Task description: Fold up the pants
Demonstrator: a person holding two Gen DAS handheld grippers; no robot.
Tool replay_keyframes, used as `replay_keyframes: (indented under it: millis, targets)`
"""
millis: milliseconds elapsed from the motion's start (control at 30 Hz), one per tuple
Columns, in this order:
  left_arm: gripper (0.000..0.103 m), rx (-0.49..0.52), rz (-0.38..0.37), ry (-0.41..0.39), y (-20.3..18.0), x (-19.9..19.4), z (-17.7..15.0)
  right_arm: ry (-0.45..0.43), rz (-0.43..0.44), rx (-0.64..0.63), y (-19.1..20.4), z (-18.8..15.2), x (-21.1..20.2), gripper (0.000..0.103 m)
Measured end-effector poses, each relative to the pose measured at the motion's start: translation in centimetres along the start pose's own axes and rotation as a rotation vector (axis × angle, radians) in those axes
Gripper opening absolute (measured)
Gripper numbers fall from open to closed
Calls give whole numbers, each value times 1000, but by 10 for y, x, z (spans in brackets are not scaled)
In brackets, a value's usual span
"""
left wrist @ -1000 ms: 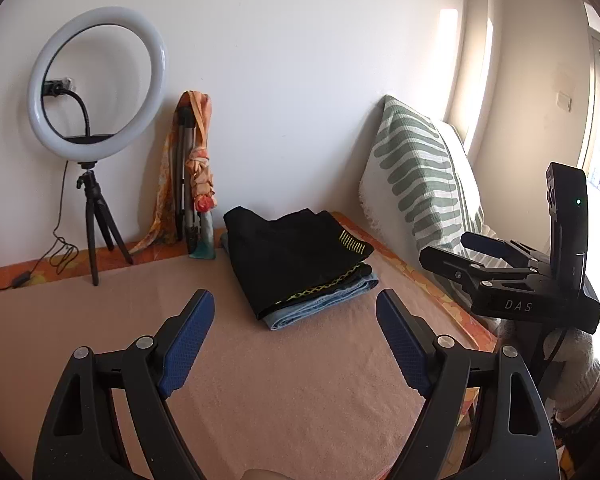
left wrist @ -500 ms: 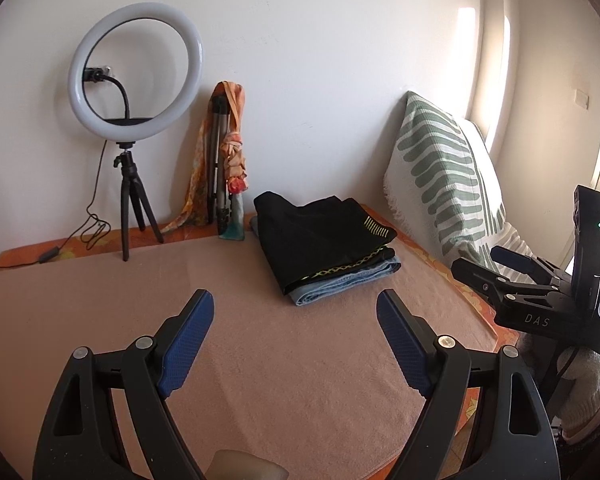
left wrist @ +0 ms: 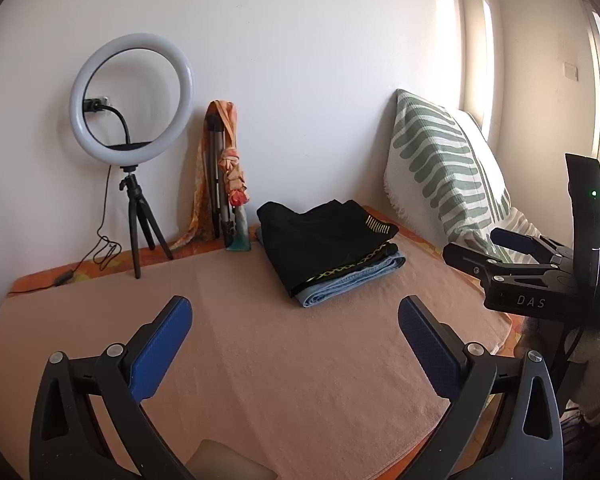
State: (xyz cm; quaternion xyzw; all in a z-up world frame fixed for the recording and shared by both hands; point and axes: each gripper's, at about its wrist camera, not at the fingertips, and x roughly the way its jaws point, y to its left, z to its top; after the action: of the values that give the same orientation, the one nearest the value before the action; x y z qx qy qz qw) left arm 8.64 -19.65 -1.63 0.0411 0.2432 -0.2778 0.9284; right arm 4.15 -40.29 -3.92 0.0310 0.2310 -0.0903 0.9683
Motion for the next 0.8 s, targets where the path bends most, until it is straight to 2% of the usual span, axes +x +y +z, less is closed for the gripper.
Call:
replay_keyframes:
  millis: [233,800]
  targets:
    - [103,1,-10,24,-4,3,-4,-1,-5,-7,2,-4,1,103]
    - [103,16,-2,22,-10,7,-7,-11,-5,5,1,-5,0,103]
